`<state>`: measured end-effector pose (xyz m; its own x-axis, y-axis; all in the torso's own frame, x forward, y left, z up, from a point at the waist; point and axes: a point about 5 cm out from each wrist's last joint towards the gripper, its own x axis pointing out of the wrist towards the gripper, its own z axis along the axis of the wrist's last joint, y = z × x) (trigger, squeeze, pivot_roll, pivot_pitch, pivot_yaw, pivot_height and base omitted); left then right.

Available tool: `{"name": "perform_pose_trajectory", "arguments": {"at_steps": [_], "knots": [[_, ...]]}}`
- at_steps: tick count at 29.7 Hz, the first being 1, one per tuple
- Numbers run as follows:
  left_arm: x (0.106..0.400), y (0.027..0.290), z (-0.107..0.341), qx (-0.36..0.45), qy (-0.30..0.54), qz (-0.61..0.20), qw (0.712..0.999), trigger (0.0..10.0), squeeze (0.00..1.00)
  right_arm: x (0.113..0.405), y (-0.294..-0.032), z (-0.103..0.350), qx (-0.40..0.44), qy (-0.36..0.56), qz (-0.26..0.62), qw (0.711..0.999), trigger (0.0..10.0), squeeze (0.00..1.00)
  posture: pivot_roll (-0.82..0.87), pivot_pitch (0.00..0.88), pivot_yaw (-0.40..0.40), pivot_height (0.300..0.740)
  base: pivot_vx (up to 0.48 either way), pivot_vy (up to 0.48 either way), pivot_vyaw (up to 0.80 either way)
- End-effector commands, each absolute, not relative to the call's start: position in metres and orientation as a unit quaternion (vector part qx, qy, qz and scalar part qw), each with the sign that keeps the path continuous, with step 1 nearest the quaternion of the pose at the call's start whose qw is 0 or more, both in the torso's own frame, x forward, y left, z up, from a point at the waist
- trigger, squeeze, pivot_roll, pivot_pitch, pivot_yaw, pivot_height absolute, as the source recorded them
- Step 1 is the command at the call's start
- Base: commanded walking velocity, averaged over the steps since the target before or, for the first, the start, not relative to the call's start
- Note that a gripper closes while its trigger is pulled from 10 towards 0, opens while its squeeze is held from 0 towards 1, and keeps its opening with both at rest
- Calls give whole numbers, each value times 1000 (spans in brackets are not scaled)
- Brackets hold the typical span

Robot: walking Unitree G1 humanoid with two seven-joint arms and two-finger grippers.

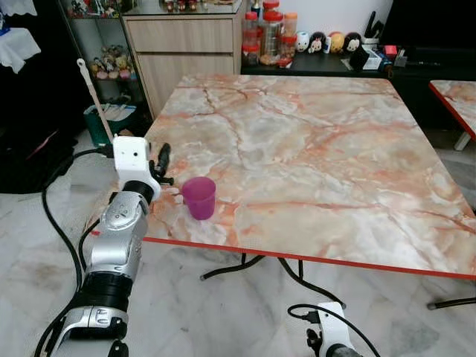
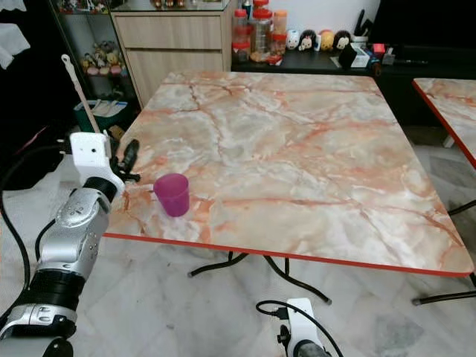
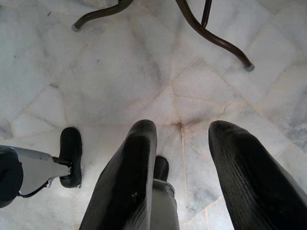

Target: Setting the table

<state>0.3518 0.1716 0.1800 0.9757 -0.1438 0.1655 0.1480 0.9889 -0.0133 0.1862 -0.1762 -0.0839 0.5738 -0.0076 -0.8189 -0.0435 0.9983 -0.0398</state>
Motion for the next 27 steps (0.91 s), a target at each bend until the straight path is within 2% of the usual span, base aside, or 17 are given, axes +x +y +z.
{"name": "perform_pose_trajectory", "arguments": {"at_steps": [1, 2, 3, 4, 5, 7, 16, 27], "knots": [[349, 167, 171, -12, -54, -100, 993, 10000, 1000, 189, -173, -83, -22, 462, 12, 887, 10000, 0, 44, 0, 34, 732, 0, 0, 0], [349, 166, 169, -12, -49, -101, 994, 10000, 1000, 189, -173, -83, -22, 462, 13, 887, 10000, 0, 44, 0, 34, 732, 0, 0, 0], [349, 166, 169, -13, -48, -100, 994, 10000, 541, 189, -172, -83, -21, 462, 13, 887, 10000, 0, 44, 0, 34, 732, 0, 0, 0], [350, 165, 168, -18, -46, -98, 994, 10000, 541, 189, -172, -83, -21, 462, 14, 887, 10000, 0, 42, 0, 35, 732, 0, 0, 0], [350, 164, 168, -29, -41, -97, 994, 10000, 0, 190, -171, -83, -20, 461, 14, 887, 10000, 0, 41, 0, 35, 732, 0, 0, 0], [352, 163, 168, -39, -28, -97, 994, 10000, 0, 190, -170, -83, -18, 461, 14, 887, 10000, 0, 35, 0, 38, 732, 0, 0, 0], [357, 153, 160, 3, 52, -133, 990, 10000, 0, 183, -173, -86, -17, 469, 9, 883, 10000, 0, 30, 0, 40, 732, 0, 0, 0], [366, 143, 158, 16, 100, -154, 983, 10000, 0, 183, -173, -86, -16, 471, 9, 882, 10000, 0, 21, 0, 45, 732, 0, 0, 0]]}}
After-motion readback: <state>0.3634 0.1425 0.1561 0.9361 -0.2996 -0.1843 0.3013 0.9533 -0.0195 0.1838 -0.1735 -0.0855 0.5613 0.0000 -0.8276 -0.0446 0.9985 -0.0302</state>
